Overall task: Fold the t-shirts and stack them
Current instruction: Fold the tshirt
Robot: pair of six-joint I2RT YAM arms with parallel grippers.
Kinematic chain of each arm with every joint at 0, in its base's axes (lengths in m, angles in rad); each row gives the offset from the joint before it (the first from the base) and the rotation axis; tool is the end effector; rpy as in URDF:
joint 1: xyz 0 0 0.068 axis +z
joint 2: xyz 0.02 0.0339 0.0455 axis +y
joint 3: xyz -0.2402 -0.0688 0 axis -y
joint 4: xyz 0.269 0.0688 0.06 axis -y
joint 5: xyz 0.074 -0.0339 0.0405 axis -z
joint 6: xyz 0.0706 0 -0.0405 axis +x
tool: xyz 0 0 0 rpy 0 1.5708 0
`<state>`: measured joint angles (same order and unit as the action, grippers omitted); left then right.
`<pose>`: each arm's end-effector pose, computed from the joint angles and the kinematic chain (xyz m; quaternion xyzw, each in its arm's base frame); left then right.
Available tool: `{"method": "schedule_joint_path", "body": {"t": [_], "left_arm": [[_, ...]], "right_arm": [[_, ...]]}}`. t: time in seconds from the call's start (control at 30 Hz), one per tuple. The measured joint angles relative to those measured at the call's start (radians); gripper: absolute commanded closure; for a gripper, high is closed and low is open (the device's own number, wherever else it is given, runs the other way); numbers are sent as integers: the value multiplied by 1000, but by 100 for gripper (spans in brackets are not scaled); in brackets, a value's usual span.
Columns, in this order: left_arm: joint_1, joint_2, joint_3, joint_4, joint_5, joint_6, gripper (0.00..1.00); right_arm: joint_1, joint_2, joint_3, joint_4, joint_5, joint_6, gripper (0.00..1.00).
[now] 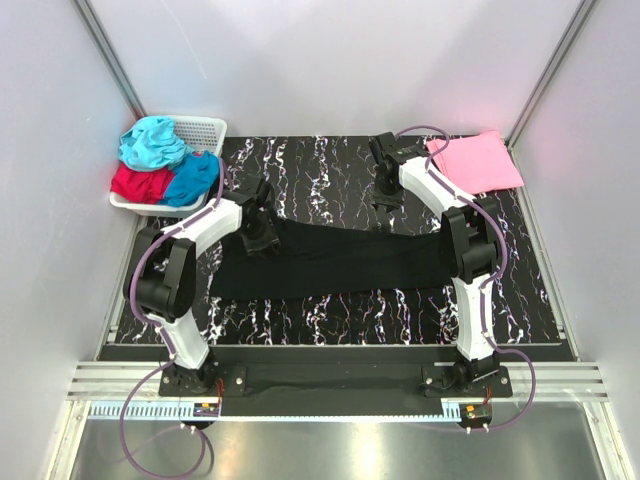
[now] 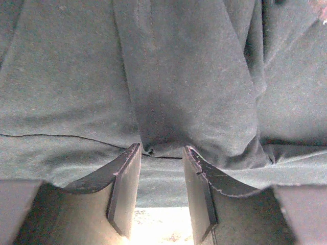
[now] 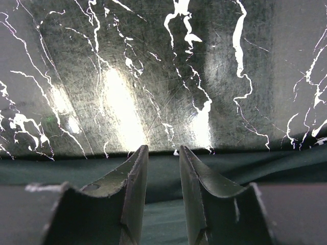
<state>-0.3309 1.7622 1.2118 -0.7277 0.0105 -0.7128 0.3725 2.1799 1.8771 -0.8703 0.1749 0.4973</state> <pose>0.3479 -0.1203 0.1213 -0.1870 0.9715 -0.0772 0.1238 0.4587 0.1660 0.1552 0.0781 0.9736 0.0053 0.2145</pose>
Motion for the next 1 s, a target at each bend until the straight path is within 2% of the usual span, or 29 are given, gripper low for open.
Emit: {"method": "schedule_joint_path", "body": {"t": [0.03,0.07,0.2,0.6,0.83,1.0], "left_arm": [[0,0,0,1,-5,-1,60],[0,0,0,0,-8,-3,73],[0,5,5,3,-14,-10,100],[-11,52,69,11,-22,3,100],[-24,-8,167,-10,-46,16,100],[-25,4,262,-8,-60,47,100]], "right_arm": [[0,0,0,0,-3,0,62],[0,0,0,0,-4,0,62],[0,0,0,0,-4,0,63],[-2,0,-11,-2,-4,0,64],[-3,0,-14,-4,-4,0,64],[-9,0,-20,-8,0,0,65]]}}
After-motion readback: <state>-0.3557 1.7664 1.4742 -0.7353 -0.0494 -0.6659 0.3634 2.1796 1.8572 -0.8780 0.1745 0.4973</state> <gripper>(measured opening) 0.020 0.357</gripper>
